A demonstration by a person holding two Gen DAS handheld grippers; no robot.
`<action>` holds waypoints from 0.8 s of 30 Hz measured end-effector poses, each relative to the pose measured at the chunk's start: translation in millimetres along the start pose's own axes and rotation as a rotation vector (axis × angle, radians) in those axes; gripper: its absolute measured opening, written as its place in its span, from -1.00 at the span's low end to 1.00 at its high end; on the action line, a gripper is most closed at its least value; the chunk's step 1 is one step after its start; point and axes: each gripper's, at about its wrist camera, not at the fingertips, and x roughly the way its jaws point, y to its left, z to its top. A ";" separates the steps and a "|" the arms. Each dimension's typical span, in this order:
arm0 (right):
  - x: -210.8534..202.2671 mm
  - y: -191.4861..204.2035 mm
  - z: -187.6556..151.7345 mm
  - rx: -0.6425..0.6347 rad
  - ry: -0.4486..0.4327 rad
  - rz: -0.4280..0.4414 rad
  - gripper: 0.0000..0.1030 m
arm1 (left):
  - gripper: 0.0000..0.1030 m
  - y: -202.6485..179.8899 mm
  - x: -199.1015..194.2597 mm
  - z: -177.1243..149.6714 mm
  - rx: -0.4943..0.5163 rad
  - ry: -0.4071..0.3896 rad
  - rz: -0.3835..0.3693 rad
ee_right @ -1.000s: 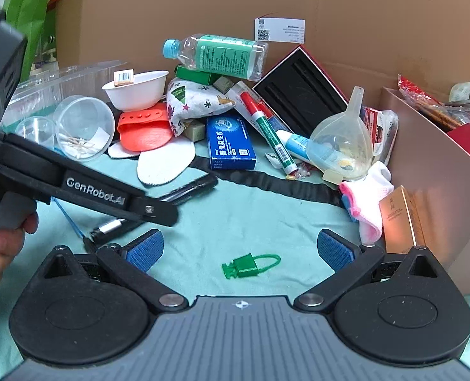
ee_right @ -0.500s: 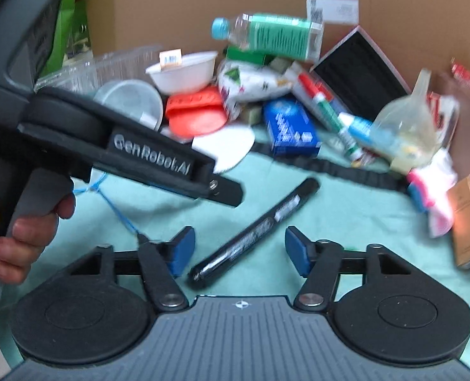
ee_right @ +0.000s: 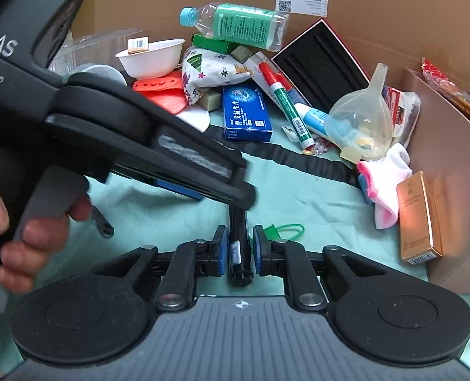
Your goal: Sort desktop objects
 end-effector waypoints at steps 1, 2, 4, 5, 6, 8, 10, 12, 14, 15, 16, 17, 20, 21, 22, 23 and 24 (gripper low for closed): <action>1.7 0.2 0.7 0.002 0.003 0.003 -0.59 | -0.18 -2.8 3.0 1.2 0.009 0.006 0.008; 2.4 0.2 0.1 0.003 0.003 0.006 -0.59 | -0.25 -4.7 5.6 1.9 0.011 0.008 0.018; 1.6 0.9 -0.7 -0.002 -0.005 0.007 -0.59 | -0.30 -6.0 8.7 3.4 0.009 0.004 0.025; 1.2 0.8 -0.9 -0.003 -0.006 0.009 -0.59 | -0.30 -6.5 9.7 4.0 0.009 0.002 0.030; 0.9 0.1 -1.4 -0.002 -0.007 0.012 -0.59 | -0.23 -7.3 10.7 4.8 0.008 0.000 0.036; 1.8 0.0 -0.7 0.003 -0.009 0.009 -0.59 | -0.20 -9.6 13.0 5.8 0.003 -0.008 0.043; 3.8 1.2 0.0 0.004 -0.015 0.003 -0.58 | -0.34 -13.6 14.6 5.9 0.024 -0.013 0.055; 4.6 1.0 -0.3 0.007 -0.020 0.001 -0.58 | -0.65 -15.8 14.7 4.9 0.034 -0.017 0.074; 1.3 0.0 -1.2 0.021 -0.024 -0.002 -0.60 | -0.68 -15.3 12.4 3.4 0.012 -0.017 0.064; -2.0 0.0 -2.4 0.026 -0.035 -0.005 -0.61 | -0.69 -15.6 10.3 2.2 0.002 -0.021 0.057; -5.5 -0.3 -2.9 0.030 -0.044 -0.008 -0.62 | -0.70 -16.8 7.7 1.1 -0.007 -0.027 0.051; -9.8 -1.3 -3.5 0.036 -0.055 -0.010 -0.62 | -0.70 -19.2 4.2 0.5 -0.012 -0.038 0.046; -24.3 -5.2 -1.4 0.045 -0.098 -0.025 -0.62 | -0.70 -35.2 -8.3 3.9 0.014 -0.085 0.043; -30.1 -7.1 0.3 0.045 -0.115 -0.033 -0.62 | -0.70 -41.3 -12.2 6.7 0.024 -0.101 0.039; -36.3 -9.8 2.4 0.047 -0.134 -0.042 -0.62 | -0.70 -47.2 -16.7 10.0 0.031 -0.116 0.030; -42.9 -12.7 4.5 0.049 -0.153 -0.051 -0.62 | -0.70 -53.0 -21.0 13.2 0.036 -0.131 0.017; -49.5 -16.3 6.8 0.053 -0.174 -0.060 -0.63 | -0.70 -59.0 -25.3 16.8 0.041 -0.144 0.002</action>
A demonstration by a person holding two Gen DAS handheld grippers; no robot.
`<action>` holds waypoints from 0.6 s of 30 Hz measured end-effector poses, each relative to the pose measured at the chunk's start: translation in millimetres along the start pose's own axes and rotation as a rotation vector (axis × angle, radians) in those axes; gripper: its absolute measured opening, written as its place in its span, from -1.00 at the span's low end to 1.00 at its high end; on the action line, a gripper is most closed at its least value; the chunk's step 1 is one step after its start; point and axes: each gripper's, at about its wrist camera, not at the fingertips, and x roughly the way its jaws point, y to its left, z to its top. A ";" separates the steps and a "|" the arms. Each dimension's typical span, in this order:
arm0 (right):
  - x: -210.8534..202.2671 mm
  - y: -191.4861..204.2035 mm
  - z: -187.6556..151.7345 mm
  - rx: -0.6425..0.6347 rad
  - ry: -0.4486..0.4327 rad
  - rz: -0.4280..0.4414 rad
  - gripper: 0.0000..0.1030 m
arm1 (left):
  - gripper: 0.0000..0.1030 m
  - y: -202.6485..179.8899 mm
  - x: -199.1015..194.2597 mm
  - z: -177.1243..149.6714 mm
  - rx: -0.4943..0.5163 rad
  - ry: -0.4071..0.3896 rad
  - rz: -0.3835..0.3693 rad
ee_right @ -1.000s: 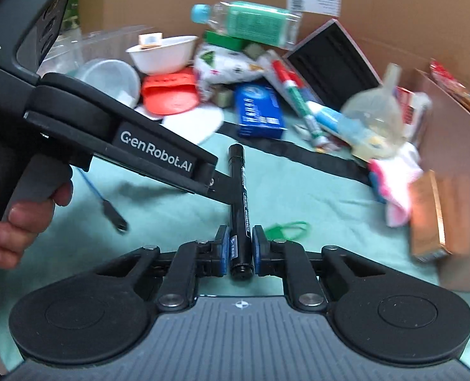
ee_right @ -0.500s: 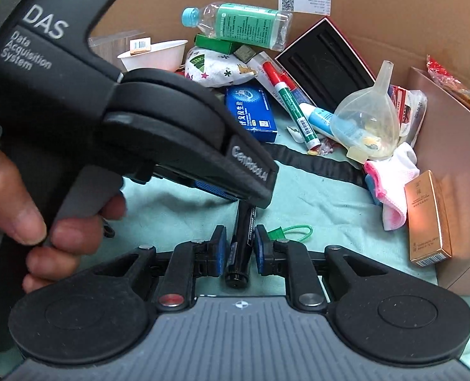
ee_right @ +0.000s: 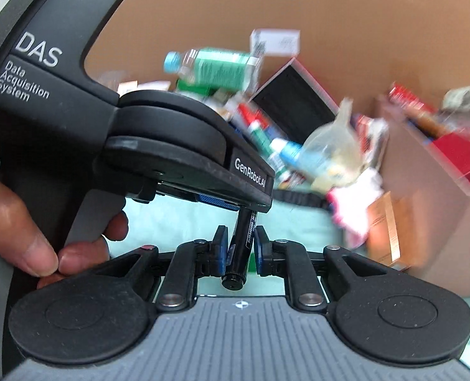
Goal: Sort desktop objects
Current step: 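Carry the black marker into the cardboard box and open both grippers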
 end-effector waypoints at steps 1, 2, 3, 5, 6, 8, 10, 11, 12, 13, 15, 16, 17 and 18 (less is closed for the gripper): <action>-6.3 -4.5 3.7 0.006 -0.021 -0.010 -0.63 | -0.70 -6.3 -2.9 5.1 0.004 -0.012 -0.015; -12.3 -9.3 7.4 0.010 -0.041 -0.020 -0.63 | -0.70 -13.1 -5.6 10.3 0.009 -0.024 -0.030; -18.7 -15.1 10.4 0.013 -0.061 -0.031 -0.63 | -0.70 -20.7 -7.4 15.9 0.017 -0.037 -0.043; -28.9 -25.8 18.0 0.020 -0.099 -0.056 -0.63 | -0.70 -37.6 -10.7 26.0 0.041 -0.065 -0.067; -33.6 -31.4 21.5 0.023 -0.116 -0.069 -0.63 | -0.70 -46.7 -11.6 30.9 0.056 -0.078 -0.078; -40.8 -42.6 29.0 0.033 -0.148 -0.095 -0.63 | -0.70 -65.0 -11.9 40.2 0.082 -0.101 -0.098; -45.1 -53.5 37.6 0.041 -0.175 -0.125 -0.63 | -0.70 -82.6 -10.1 49.2 0.100 -0.119 -0.122; -47.5 -59.8 41.0 0.043 -0.187 -0.140 -0.63 | -0.70 -90.4 -8.1 54.2 0.106 -0.125 -0.135; -49.4 -66.5 44.4 0.045 -0.198 -0.154 -0.63 | -0.70 -98.1 -4.6 58.9 0.110 -0.128 -0.147; -50.7 -73.7 47.9 0.048 -0.207 -0.168 -0.63 | -0.70 -106.0 -0.9 64.3 0.115 -0.131 -0.161; -51.9 -88.8 55.0 0.054 -0.221 -0.193 -0.63 | -0.70 -121.1 7.8 74.9 0.119 -0.133 -0.187; -51.8 -96.6 58.4 0.056 -0.228 -0.204 -0.63 | -0.70 -127.3 12.9 80.7 0.117 -0.134 -0.201; -51.2 -104.5 61.6 0.056 -0.235 -0.214 -0.63 | -0.70 -133.3 17.9 85.3 0.115 -0.134 -0.215; -50.0 -112.7 64.7 0.058 -0.240 -0.221 -0.63 | -0.70 -139.1 23.5 90.1 0.113 -0.133 -0.228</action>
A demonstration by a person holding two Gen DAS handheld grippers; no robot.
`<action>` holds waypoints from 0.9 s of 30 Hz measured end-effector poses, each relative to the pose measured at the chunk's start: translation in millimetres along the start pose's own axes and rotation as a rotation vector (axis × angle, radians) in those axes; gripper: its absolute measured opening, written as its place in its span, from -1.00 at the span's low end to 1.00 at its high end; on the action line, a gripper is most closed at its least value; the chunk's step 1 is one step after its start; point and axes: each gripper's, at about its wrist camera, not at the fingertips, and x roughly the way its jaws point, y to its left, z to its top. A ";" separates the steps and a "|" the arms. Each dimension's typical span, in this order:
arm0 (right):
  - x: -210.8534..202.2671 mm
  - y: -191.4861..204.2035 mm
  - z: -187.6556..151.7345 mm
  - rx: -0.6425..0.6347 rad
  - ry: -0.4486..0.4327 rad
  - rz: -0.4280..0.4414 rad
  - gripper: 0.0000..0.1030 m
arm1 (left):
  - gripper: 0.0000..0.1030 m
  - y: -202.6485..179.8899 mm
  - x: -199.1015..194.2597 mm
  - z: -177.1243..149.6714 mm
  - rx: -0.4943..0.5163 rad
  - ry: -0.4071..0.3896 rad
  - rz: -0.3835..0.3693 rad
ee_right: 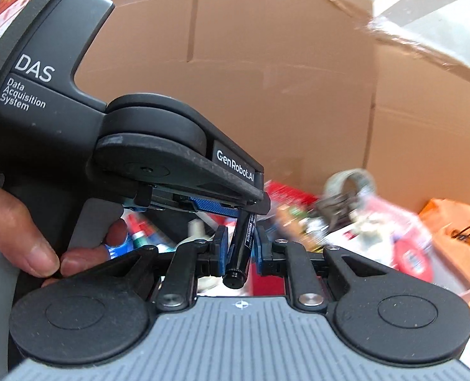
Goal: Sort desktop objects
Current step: 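Carry the black marker into the cardboard box and open both grippers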
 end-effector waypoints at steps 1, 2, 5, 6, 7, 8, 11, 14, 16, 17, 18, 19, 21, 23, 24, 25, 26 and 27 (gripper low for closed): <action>4.4 -7.7 2.7 0.003 0.000 -0.005 -0.63 | -0.70 -3.4 8.2 4.0 0.000 0.003 -0.009; 9.4 -15.3 4.9 0.007 0.004 -0.008 -0.63 | -0.70 -6.4 16.3 7.3 0.000 0.009 -0.015; 26.4 -35.3 8.1 0.022 0.021 -0.011 -0.63 | -0.69 -11.9 41.0 13.3 -0.003 0.025 -0.022; 32.3 -40.3 8.3 0.025 0.027 -0.012 -0.63 | -0.69 -12.2 48.2 14.2 -0.009 0.030 -0.023; 38.2 -44.3 8.5 0.022 0.033 -0.014 -0.63 | -0.69 -11.4 54.8 14.7 -0.014 0.035 -0.026; 43.5 -47.5 8.5 0.015 0.038 -0.016 -0.63 | -0.69 -10.6 61.2 15.7 -0.018 0.037 -0.028; 62.0 -55.6 8.4 0.005 0.052 -0.003 -0.63 | -0.68 -6.3 76.8 17.9 -0.022 0.039 -0.016; 67.3 -56.4 2.5 -0.005 0.053 0.005 -0.62 | -0.18 4.3 88.5 18.4 -0.062 0.061 -0.020; 71.5 -61.6 -0.4 -0.009 0.066 -0.012 -0.42 | 0.34 10.8 91.9 16.6 -0.103 0.062 -0.028; 70.8 -61.6 -2.3 -0.006 0.070 -0.022 -0.21 | 0.44 12.6 91.2 15.3 -0.100 0.049 -0.027; 64.1 -61.3 -6.4 -0.005 0.071 -0.036 -0.15 | 0.55 13.6 89.7 14.0 -0.088 0.030 -0.022; 61.5 -60.3 -8.4 -0.010 0.069 -0.050 -0.08 | 0.60 13.6 88.7 13.1 -0.071 0.014 -0.016; 56.5 -58.0 -11.6 -0.024 0.059 -0.068 0.10 | 0.71 14.2 87.0 11.4 -0.048 0.002 -0.007; 52.3 -56.3 -13.5 -0.028 0.051 -0.081 0.38 | 0.82 14.9 85.0 9.8 -0.045 -0.004 -0.002; 49.6 -55.4 -13.9 -0.027 0.048 -0.085 0.47 | 0.91 15.3 83.4 9.0 -0.044 -0.008 0.001; 47.3 -54.5 -14.2 -0.024 0.044 -0.092 0.65 | 0.99 15.0 81.4 7.6 -0.041 -0.012 0.005; 44.7 -53.6 -14.5 -0.020 0.040 -0.102 0.73 | 1.00 14.5 79.5 6.4 -0.034 -0.014 0.011; 43.8 -53.0 -15.1 -0.020 0.037 -0.113 0.77 | 1.00 13.5 77.3 5.2 -0.023 -0.016 0.021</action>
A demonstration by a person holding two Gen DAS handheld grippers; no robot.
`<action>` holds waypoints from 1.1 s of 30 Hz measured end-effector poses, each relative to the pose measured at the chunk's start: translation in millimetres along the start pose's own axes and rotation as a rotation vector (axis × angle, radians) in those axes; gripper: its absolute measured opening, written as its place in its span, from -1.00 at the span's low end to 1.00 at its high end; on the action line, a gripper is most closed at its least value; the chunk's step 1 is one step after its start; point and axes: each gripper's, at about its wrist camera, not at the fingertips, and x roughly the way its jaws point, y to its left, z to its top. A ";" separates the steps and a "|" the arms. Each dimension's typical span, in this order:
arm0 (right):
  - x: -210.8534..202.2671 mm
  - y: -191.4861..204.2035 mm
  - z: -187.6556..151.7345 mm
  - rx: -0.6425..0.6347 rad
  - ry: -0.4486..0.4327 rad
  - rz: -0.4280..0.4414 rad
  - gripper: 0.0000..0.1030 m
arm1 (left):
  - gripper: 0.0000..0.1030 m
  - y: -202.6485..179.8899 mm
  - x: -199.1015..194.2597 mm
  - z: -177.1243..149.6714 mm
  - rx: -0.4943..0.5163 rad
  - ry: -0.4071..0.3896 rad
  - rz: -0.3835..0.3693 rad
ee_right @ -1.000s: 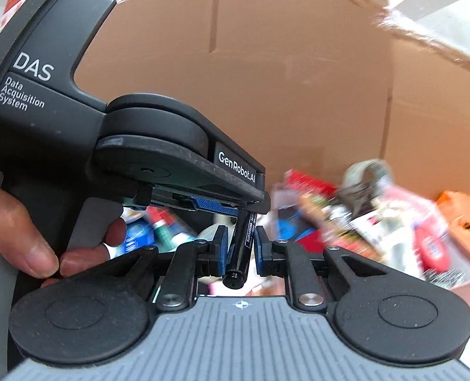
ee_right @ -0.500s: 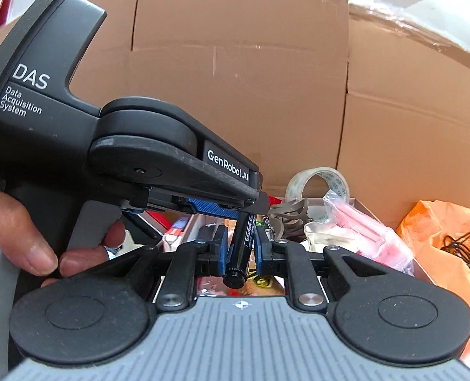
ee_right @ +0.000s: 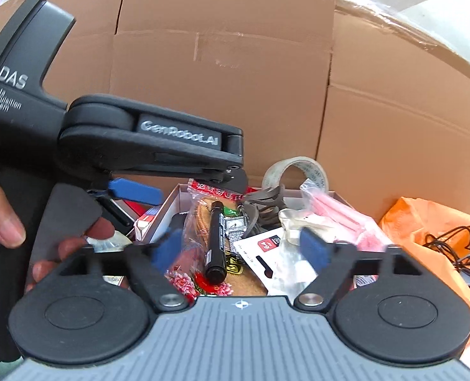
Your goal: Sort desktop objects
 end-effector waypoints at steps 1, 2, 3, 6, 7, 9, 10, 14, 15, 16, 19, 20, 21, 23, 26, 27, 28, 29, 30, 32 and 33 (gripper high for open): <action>-2.3 0.4 -0.4 -0.001 -0.001 -0.007 0.85 | 1.00 -1.1 -3.4 -1.0 0.012 -0.002 0.011; -4.9 0.4 -0.8 0.001 -0.002 -0.014 0.93 | 1.00 -2.1 -6.5 -2.3 0.022 -0.005 0.022; -5.8 0.4 -1.3 0.004 -0.001 -0.017 0.96 | 1.00 -2.8 -10.5 -3.3 0.029 -0.011 0.031; -10.4 -0.7 -3.2 0.010 0.012 -0.014 0.99 | 1.00 -5.5 -22.9 -6.0 0.045 -0.014 0.053; -15.6 -0.1 -2.7 0.007 0.018 -0.018 0.99 | 1.00 -6.5 -26.7 -7.5 0.050 -0.006 0.075; -20.0 -2.1 0.1 -0.008 0.027 -0.040 0.99 | 1.00 -9.8 -34.1 -9.8 0.062 0.013 0.128; -24.2 -1.6 -0.2 -0.016 0.030 -0.052 0.99 | 1.00 -11.4 -38.5 -11.9 0.074 0.018 0.141; -41.7 -1.6 -2.5 -0.033 0.038 -0.083 0.99 | 1.00 -17.0 -59.4 -24.4 0.104 0.015 0.149; -44.4 -3.6 -1.6 -0.034 0.042 -0.090 0.99 | 1.00 -18.5 -65.0 -27.6 0.107 0.012 0.146; -50.3 -2.6 -2.8 -0.037 0.045 -0.097 0.99 | 1.00 -20.0 -70.1 -31.0 0.111 0.009 0.141; -66.7 1.1 -11.2 -0.048 0.057 -0.125 0.99 | 1.00 -25.2 -83.4 -42.0 0.123 0.013 0.145; -71.0 1.7 -13.0 -0.050 0.060 -0.134 0.99 | 1.00 -28.1 -87.9 -45.4 0.132 0.019 0.147; -75.4 2.4 -15.2 -0.048 0.064 -0.143 0.99 | 1.00 -30.5 -90.8 -47.8 0.140 0.022 0.150; -83.8 1.8 -18.8 -0.036 0.073 -0.159 0.99 | 1.00 -35.2 -98.9 -54.1 0.163 0.021 0.158; -95.2 0.3 -23.2 -0.014 0.084 -0.175 0.99 | 1.00 -41.9 -112.7 -64.9 0.201 0.001 0.180; -98.7 0.1 -24.4 -0.008 0.089 -0.181 0.99 | 1.00 -43.1 -117.5 -68.6 0.205 -0.003 0.184; -101.9 0.1 -25.6 -0.005 0.094 -0.186 0.99 | 1.00 -44.4 -120.6 -72.0 0.204 -0.001 0.187; -105.4 0.7 -26.9 -0.003 0.097 -0.191 0.99 | 1.00 -44.8 -123.9 -74.7 0.201 0.004 0.187; -108.7 1.5 -28.5 -0.002 0.100 -0.196 0.99 | 1.00 -44.7 -127.6 -77.4 0.197 0.009 0.186; -115.3 2.6 -31.2 -0.001 0.105 -0.201 0.99 | 1.00 -45.2 -133.7 -82.8 0.187 0.012 0.187; -118.6 3.4 -32.5 -0.001 0.106 -0.201 0.99 | 1.00 -45.8 -136.0 -85.2 0.188 0.014 0.188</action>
